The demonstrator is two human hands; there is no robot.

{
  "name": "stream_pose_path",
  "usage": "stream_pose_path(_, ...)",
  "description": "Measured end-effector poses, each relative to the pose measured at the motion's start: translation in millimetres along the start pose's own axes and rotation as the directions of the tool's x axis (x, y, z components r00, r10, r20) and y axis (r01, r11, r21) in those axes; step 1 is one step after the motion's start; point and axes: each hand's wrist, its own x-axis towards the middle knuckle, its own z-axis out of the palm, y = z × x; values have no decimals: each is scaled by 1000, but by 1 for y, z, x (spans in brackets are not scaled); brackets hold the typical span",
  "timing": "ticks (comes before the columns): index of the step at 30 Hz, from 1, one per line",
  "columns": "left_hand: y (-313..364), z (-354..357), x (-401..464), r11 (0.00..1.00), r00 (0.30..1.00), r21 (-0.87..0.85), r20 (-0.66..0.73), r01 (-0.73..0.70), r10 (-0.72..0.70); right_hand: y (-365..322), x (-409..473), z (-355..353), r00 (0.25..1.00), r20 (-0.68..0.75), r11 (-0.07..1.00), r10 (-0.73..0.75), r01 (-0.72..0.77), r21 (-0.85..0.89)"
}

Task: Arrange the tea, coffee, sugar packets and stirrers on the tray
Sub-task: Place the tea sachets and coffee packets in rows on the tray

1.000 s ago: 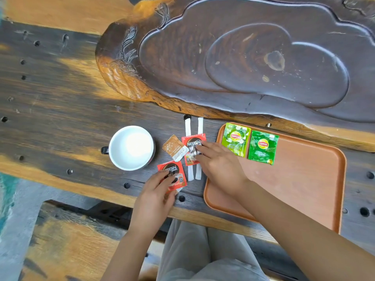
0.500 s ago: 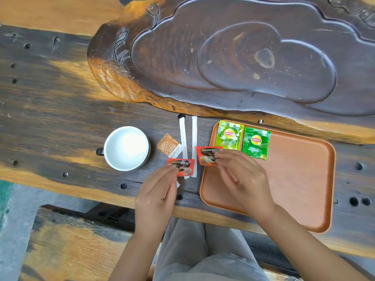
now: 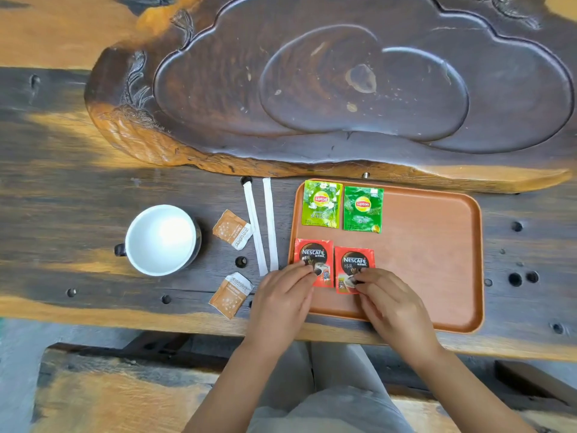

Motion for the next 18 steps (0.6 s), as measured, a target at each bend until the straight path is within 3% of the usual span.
stream_pose_path(7, 3, -3, -1, 1000, 994, 16, 105, 7, -9, 0, -5, 6, 998, -10, 998, 55, -55, -3)
stream_pose_path(13, 16, -1, 7, 969, 908, 245, 398, 33, -132, -3, 3, 9, 985, 10, 980, 174, -172, -104)
stream_pose_path(18, 20, 2, 14, 954, 896, 298, 417, 23, -152, -1, 7, 11, 978, 2, 971, 209, -208, -117)
